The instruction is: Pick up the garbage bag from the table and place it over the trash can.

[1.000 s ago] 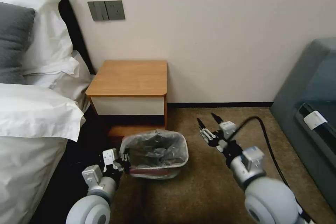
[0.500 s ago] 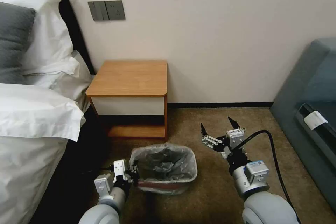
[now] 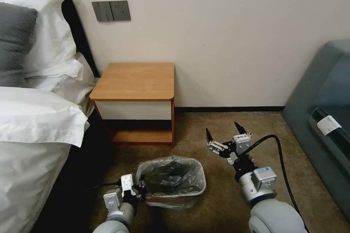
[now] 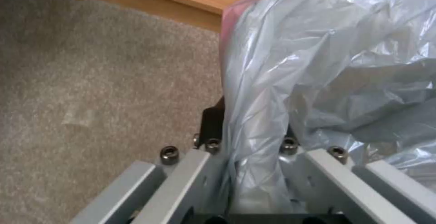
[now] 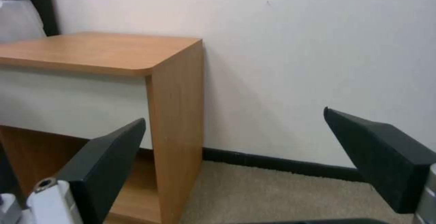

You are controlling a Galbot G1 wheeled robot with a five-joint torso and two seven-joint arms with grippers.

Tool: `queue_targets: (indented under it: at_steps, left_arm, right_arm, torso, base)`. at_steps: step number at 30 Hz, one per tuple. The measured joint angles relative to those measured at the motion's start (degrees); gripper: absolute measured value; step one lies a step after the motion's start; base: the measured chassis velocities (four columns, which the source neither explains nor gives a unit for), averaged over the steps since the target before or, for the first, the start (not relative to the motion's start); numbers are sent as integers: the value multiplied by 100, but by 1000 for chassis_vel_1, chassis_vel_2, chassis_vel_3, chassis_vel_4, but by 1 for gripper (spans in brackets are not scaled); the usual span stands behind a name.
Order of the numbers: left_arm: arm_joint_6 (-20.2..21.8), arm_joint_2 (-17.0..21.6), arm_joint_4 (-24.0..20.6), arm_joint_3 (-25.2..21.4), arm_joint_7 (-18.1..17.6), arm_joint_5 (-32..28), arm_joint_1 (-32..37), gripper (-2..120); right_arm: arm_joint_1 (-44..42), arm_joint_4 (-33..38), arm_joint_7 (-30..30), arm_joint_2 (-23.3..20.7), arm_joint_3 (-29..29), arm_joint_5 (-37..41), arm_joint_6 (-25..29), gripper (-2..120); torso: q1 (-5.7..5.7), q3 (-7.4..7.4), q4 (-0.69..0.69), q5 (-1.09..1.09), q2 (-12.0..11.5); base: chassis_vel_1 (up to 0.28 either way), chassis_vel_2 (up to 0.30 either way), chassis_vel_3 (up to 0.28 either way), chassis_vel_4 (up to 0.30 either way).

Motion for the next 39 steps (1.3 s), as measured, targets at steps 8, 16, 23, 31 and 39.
queue_targets:
  at_steps: [8,16,23,31,39]
  left_arm:
    - [-3,52,79,-2,-4,193,-68,40]
    - [24,81,3,-50,97,474,-65,67]
    - [23,152,-180,-190,246,651,-16,93]
    - [-508,212,-458,-511,511,1015,205,100]
    - [-1914,214,-425,-1123,1050,2298,522,100]
  right_arm:
    - [36,-3,-5,-34,-3,33,-21,100]
    - [26,20,-1,-14,-7,38,-26,100]
    - [-97,80,30,21,40,55,-30,100]
    - [-312,170,71,38,166,96,6,100]
    - [-814,-23,15,289,217,-126,561,100]
  torso:
    - [0,1,0,0,0]
    - [0,1,-1,-2,0]
    - [1,1,-1,-1,0]
    - [1,1,0,-1,0]
    - [1,0,-1,0,0]
  base:
    - [0,0,0,0]
    - [0,0,0,0]
    - [0,0,0,0]
    - [0,0,0,0]
    - [0,0,0,0]
